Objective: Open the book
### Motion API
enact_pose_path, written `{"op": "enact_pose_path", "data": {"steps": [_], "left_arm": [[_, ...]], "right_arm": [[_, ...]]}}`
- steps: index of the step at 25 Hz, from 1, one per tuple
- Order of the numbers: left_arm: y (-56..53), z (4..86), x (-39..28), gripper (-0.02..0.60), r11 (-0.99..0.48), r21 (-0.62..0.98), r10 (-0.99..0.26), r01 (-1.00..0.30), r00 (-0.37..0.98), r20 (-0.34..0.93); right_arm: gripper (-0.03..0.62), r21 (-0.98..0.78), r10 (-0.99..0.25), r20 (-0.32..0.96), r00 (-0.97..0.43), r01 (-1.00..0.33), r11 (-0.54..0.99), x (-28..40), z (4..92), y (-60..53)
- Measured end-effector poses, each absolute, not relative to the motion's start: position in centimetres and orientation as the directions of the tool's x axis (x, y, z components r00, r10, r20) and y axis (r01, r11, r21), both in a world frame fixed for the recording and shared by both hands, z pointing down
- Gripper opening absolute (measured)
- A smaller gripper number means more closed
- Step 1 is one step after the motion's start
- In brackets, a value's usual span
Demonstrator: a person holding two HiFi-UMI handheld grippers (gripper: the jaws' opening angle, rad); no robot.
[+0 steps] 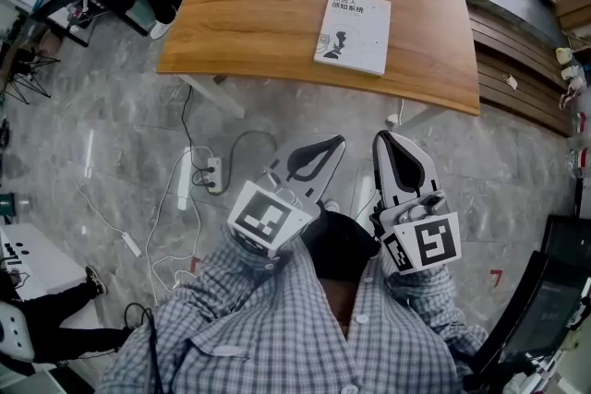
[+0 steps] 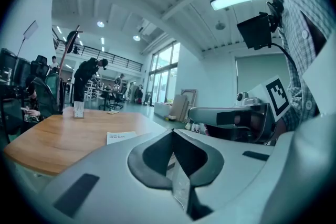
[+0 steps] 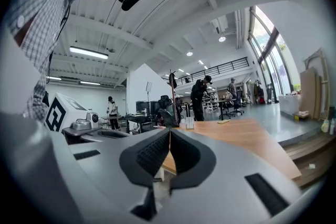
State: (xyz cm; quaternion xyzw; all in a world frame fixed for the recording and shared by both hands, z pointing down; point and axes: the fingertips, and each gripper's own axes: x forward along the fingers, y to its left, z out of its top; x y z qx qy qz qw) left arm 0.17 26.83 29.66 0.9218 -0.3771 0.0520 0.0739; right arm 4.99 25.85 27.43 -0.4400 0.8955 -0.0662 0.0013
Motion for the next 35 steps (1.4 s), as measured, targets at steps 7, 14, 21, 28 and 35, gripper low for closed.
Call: {"op": "enact_pose_path", "data": {"steps": [7,14,21,28,35], "left_arm": [[26.5,30.4,1.3,0.0,-0.695,0.097,-0.695,-0.713,0.7,0.164],[26.4,30.1,1.0,0.0,-0.661,0.097,-0.722,-0.744,0.665,0.191],[25.0,30.0,1.3,0.0,-0.682,0.101,-0.709,-0.724,0.689,0.149],[21.0,31.5,0.1,0.0,-0.658,0.097,-0.729,-0.746,0.665,0.163],[14.7,32.3,-0.4,0.0,-0.672,0.112,-0.713,-0.732,0.681,0.168]], "right_arm": [[0.02,-0.093,-0.782,0.066,-0.62,-0.784,0.614,6.3,27.8,26.1],[0.02,-0.085,-0.777,0.067,-0.625,-0.78,0.62,6.4,27.9,26.5],[0.02,-0.092,-0.794,0.08,-0.603,-0.798,0.596,7.2,28.1,25.3],[0.02,-0.081,-0.798,0.106,-0.593,-0.805,0.587,7.0,29.4,22.6],[0.02,-0.115,-0.798,0.139,-0.587,-0.809,0.576,6.4,30.7,15.9]]}}
